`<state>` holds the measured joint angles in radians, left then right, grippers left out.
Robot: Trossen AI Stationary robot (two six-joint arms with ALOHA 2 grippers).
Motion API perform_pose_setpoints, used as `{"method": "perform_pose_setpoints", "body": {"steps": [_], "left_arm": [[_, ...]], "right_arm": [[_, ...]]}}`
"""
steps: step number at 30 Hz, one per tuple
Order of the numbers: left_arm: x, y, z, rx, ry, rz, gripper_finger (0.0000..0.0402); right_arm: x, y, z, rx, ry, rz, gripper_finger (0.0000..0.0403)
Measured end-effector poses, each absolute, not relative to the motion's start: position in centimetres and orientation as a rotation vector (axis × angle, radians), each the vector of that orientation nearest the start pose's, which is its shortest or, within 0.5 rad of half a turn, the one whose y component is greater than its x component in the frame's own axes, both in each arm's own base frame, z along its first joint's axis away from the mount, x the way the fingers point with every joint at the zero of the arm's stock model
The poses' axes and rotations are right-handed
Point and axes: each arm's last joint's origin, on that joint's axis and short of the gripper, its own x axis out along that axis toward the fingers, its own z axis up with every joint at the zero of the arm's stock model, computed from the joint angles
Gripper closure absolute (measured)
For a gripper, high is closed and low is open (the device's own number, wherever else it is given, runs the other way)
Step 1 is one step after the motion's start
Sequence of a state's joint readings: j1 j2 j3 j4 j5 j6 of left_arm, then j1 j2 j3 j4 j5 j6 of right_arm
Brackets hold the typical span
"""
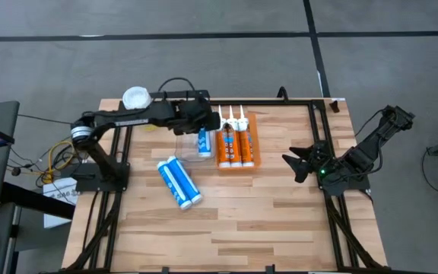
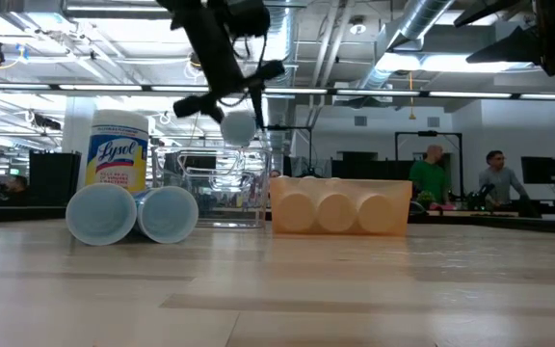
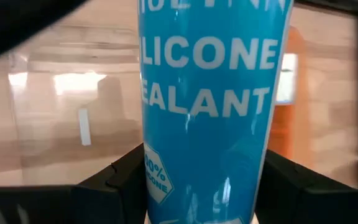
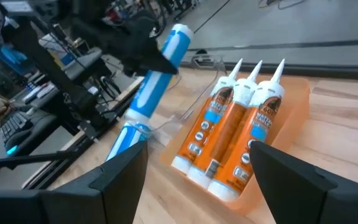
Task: Pick & place silicon tubes, Sealant and Lysol wipes
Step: Put the bottom blue sealant into the transparent bin
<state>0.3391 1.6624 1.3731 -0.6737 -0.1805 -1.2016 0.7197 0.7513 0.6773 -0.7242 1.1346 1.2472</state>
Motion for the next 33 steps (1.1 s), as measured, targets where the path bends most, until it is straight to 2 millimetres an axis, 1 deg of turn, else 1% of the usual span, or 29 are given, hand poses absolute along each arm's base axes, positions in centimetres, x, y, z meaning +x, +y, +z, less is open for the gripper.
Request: {"method": "perform_pose_setpoints", "body": {"steps": [4,9,12,15,24,28,33], "left_arm": [[33.1,13.7,26.2,-1.194,0.578,1.052,0.0197],[32.5,15.1,26.2,-1.211,0.542,1.095,0.0197],[32.1,15.8,26.1,-1.212,0.534,1.125,0.0197],[32.4,16.1,25.4,-1.192,0.544,1.154,0.0196],[33.9,16.7,21.7,-1.167,0.643,1.177,0.0196],[34.4,16.8,20.8,-1.146,0.661,1.179,0.0195],[34.6,16.7,20.4,-1.114,0.683,1.169,0.0195]], "right_arm": [[11.6,6.8,26.8,0.572,0.184,-0.582,0.0127],[11.6,6.8,26.7,0.569,0.191,-0.578,0.0127],[11.6,6.8,26.7,0.539,0.199,-0.575,0.0127],[11.7,6.7,26.7,0.53,0.201,-0.576,0.0127],[11.7,6.8,26.7,0.531,0.201,-0.576,0.0127],[11.7,6.8,26.7,0.532,0.201,-0.575,0.0127],[11.7,6.8,26.7,0.532,0.201,-0.575,0.0127]]}}
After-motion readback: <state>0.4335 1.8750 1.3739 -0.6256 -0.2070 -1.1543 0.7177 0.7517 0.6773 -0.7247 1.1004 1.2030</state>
